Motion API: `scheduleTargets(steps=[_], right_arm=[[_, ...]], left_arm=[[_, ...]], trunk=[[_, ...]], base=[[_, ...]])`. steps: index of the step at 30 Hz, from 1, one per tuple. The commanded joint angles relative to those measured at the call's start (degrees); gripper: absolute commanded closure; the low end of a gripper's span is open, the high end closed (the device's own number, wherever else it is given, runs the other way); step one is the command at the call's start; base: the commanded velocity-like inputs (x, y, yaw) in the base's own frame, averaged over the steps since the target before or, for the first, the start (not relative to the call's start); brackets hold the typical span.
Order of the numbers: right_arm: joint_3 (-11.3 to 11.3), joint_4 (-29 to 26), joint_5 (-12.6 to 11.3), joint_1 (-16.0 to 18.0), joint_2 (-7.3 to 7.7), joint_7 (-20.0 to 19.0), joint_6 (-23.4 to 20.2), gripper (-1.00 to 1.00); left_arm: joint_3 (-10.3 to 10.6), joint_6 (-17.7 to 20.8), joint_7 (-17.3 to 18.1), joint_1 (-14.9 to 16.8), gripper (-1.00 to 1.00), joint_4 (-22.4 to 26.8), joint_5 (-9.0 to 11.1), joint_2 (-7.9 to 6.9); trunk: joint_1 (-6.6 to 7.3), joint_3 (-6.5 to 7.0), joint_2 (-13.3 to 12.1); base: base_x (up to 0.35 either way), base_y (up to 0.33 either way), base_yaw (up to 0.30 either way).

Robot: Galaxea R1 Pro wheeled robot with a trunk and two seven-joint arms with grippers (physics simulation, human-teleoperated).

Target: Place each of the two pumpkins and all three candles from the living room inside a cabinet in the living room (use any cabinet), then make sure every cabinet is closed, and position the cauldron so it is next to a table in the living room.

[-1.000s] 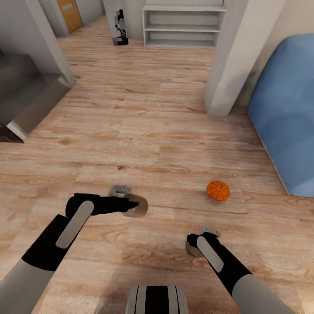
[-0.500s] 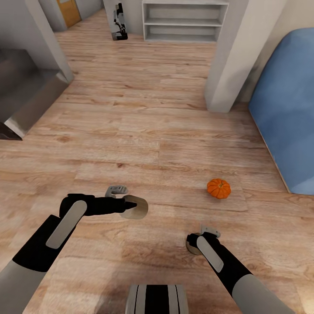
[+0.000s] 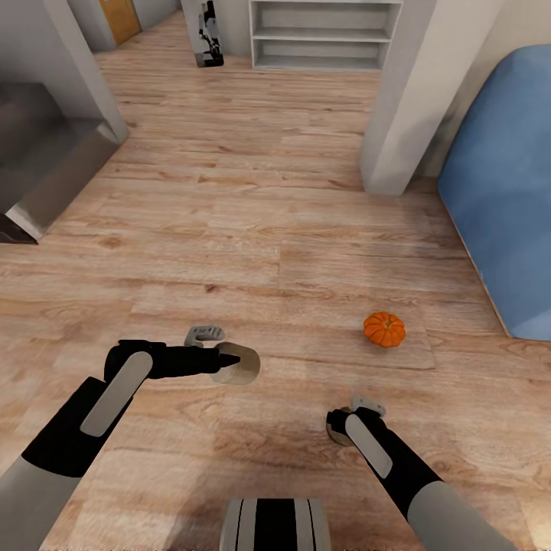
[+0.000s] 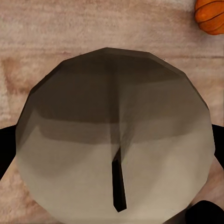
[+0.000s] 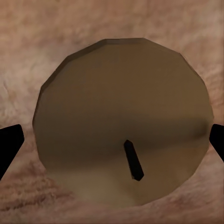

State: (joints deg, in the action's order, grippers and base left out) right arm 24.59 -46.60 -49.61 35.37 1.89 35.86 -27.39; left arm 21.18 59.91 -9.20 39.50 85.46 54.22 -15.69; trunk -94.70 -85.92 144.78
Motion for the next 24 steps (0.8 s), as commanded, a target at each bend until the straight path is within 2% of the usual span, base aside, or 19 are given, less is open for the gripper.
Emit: scheduleTargets(steps=[1,20,24], right_arm=[[0.3,-0.1,-0.4,0.0,0.09,0.5,-0.1,-1.00],[0.3,-0.1,-0.4,0.0,0.10,0.4,-0.1,-1.00],[0.3,0.0,-0.4,0.0,0.13,0.4,-0.1,-1.00]], left_arm=[[0.1,0.1,-0.6,0.0,1.00,0.1,0.7,-0.04],[0.2,0.1,-0.6,0.0,1.00,0.1,0.7,-0.04],[0.2,0.1,-0.6,0.0,1.00,0.1,0.7,-0.04]], trunk=[[-0.01,-0.27,0.0],[-0.04,-0.49,0.0],[-0.11,-1.15,0.1]], base=[[0.000,0.000,0.000],[0.000,0.000,0.000],[0.000,0.000,0.000]])
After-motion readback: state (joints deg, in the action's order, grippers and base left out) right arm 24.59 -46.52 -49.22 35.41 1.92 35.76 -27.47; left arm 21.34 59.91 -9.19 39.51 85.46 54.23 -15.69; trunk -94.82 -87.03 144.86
